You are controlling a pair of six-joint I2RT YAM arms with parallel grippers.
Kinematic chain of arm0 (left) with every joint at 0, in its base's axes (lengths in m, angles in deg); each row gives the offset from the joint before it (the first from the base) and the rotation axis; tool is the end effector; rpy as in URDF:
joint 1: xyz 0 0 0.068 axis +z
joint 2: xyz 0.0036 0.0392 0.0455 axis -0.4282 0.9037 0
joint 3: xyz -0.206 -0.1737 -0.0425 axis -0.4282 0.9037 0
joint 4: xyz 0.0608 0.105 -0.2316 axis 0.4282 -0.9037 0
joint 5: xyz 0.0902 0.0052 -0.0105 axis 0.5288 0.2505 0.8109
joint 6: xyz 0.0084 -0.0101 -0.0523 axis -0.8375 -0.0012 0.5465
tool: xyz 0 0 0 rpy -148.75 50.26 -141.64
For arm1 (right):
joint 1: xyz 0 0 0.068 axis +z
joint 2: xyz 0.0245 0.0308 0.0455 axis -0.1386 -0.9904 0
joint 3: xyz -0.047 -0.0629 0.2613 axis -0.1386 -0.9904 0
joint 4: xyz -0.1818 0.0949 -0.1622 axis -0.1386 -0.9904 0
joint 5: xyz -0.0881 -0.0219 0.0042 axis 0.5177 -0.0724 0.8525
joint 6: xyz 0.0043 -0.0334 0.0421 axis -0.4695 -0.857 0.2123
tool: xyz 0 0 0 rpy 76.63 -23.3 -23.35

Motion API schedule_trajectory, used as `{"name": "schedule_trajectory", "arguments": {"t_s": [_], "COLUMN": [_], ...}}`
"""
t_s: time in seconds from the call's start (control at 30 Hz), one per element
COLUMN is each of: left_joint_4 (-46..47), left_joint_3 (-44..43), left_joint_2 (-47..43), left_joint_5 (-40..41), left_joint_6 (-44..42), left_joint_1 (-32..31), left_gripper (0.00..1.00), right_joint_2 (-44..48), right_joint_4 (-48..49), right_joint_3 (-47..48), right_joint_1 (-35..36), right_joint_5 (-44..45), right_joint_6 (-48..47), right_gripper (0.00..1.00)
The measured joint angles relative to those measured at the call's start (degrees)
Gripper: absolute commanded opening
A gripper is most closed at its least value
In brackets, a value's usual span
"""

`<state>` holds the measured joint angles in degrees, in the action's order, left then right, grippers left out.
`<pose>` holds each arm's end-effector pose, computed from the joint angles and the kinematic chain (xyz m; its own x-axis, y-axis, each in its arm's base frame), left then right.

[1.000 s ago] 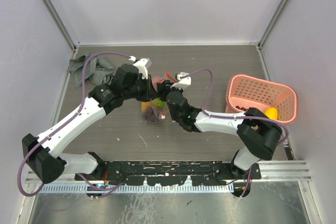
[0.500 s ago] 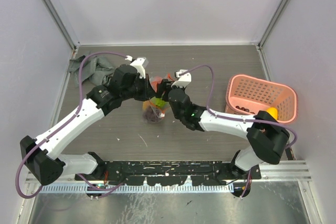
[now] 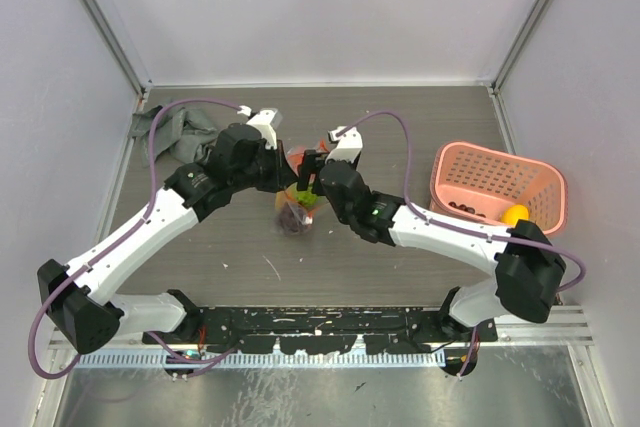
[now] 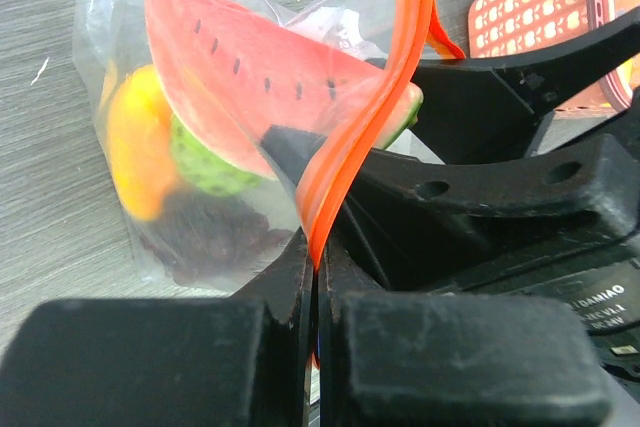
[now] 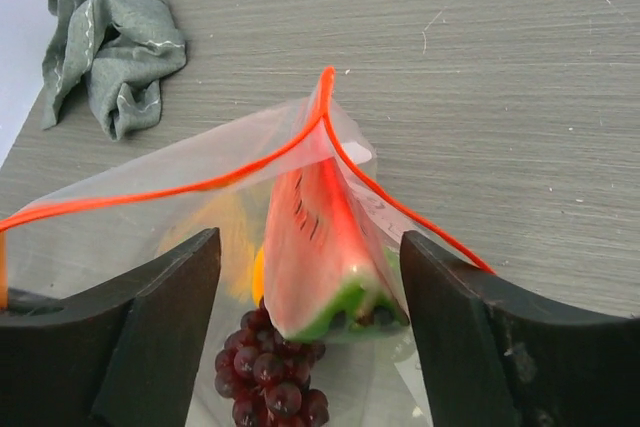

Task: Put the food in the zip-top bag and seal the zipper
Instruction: Place the fake fruit in the zipper food storage bag, then pick up the fake fruit from the bin.

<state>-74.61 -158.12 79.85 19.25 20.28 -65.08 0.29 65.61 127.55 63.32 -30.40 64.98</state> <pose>0.2087 -0.1747 0.3548 -0.6781 -0.0695 -0.7317 0.3755 0.8231 -0.4261 0.2020 0.2558 0.2895 -0.3221 0.2076 -0.9237 -0.2289 0.9296 0.2888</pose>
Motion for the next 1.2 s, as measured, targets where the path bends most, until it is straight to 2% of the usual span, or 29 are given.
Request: {"name": "schedule_trajectory", "arguments": {"t_s": [0.2, 0.37, 0.5, 0.67, 0.97, 1.07, 1.2], "left_joint_4": [-0.1, -0.2, -0.3, -0.2, -0.1, 0.0, 0.2], "left_joint_3": [0.0, 0.0, 0.0, 0.0, 0.3, 0.7, 0.9], "left_joint_2": [0.0, 0.0, 0.0, 0.0, 0.0, 0.0, 0.0], "left_joint_5": [0.1, 0.1, -0.3, -1.7, -4.2, -4.5, -4.9], "left_joint_6": [0.0, 0.0, 0.0, -0.1, -0.3, -0.3, -0.3], "left_joint_1": [0.0, 0.0, 0.0, 0.0, 0.0, 0.0, 0.0], "left_gripper": [0.0, 0.0, 0.0, 0.0, 0.0, 0.0, 0.0], "right_joint_2": [2.4, 2.8, 2.8, 1.9, -5.3, -7.6, -9.0], "right_joint_4": [-5.8, -8.0, -7.7, -3.4, 12.3, 16.3, 18.4], "right_joint_3": [1.0, 1.1, 1.1, 0.9, -0.9, -2.3, -2.7], "right_joint_1": [0.0, 0.0, 0.0, 0.0, 0.0, 0.0, 0.0], "right_joint_5": [-0.3, -0.9, -0.8, 0.9, 3.1, 3.1, 3.0], "right_joint_6": [0.5, 1.5, 2.0, 2.2, 1.4, 0.6, -0.7], "right_gripper": [0.51, 0.23, 0.16, 0.15, 0.15, 0.22, 0.39]}}
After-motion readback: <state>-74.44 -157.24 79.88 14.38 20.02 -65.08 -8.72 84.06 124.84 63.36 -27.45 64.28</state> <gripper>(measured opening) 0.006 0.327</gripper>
